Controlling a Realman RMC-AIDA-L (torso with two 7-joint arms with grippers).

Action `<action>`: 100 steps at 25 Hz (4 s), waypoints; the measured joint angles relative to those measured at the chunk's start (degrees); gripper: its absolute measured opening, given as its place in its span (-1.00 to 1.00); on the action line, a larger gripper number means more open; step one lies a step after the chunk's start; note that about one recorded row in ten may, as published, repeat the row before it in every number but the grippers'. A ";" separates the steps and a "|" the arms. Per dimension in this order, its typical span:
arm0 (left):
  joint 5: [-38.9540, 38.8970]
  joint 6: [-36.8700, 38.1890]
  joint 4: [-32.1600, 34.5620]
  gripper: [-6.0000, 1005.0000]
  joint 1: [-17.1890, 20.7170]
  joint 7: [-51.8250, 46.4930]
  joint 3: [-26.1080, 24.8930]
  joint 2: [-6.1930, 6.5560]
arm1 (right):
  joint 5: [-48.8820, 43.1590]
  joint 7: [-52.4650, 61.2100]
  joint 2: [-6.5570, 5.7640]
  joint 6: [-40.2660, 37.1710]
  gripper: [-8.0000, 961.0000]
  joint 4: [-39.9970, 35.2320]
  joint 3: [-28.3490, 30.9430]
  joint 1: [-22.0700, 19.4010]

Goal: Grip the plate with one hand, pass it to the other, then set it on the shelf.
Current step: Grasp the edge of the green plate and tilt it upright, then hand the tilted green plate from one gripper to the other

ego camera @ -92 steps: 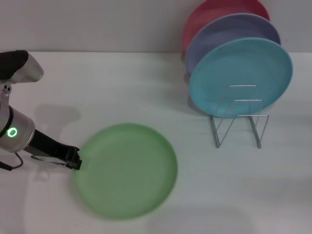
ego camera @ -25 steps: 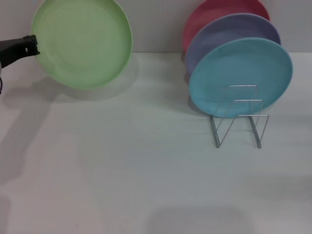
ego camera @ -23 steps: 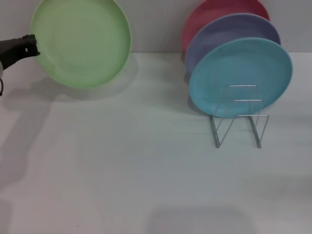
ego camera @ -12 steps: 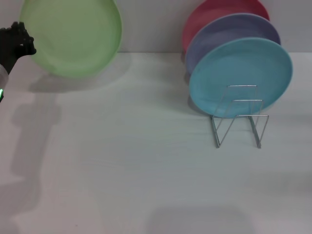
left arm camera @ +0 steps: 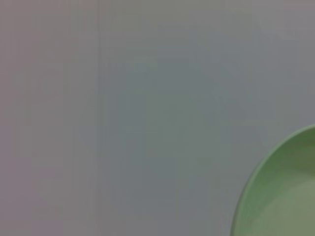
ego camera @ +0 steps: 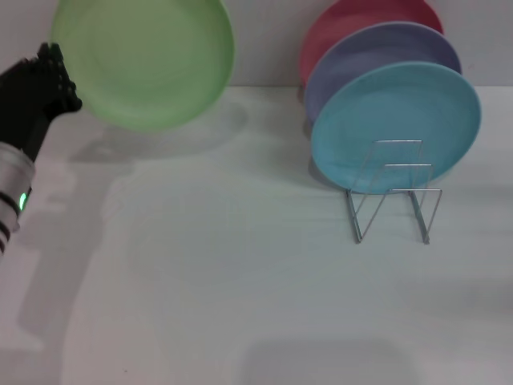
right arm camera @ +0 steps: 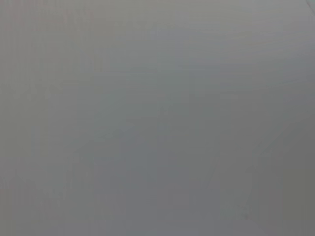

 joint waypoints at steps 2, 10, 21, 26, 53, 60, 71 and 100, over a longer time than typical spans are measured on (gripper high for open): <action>3.46 3.31 -2.07 -0.92 0.86 -5.22 1.32 0.01 | 0.00 -0.04 0.08 -0.29 0.46 0.07 -0.17 -0.17; 8.35 3.55 -5.26 -0.92 3.16 -18.90 2.91 0.02 | 0.01 -3.13 0.33 -3.67 0.46 2.64 -5.19 -0.90; 8.61 -0.53 -3.56 -0.92 4.63 -20.37 4.85 -0.18 | 0.02 -14.81 0.57 -12.86 0.46 17.91 -15.80 -0.67; 10.22 3.94 -5.53 -0.92 4.21 -21.18 6.88 0.03 | -1.14 -18.12 0.59 -13.95 0.46 23.80 -21.26 0.69; -31.54 21.15 -5.10 -0.91 5.44 9.35 28.35 -1.13 | -21.85 -25.15 0.15 6.39 0.46 30.47 -20.73 11.43; -37.84 24.12 -4.02 -0.91 4.00 14.07 34.65 -1.20 | -23.94 -22.39 0.11 10.46 0.46 28.90 -19.70 12.71; -45.54 27.99 -3.02 -0.90 3.23 17.34 40.50 -1.23 | -25.07 -17.83 -0.20 13.75 0.46 27.65 -20.33 14.81; -47.32 31.23 -3.56 -0.90 3.23 18.03 43.80 -1.23 | -26.26 -17.61 0.40 19.39 0.45 27.92 -19.64 17.98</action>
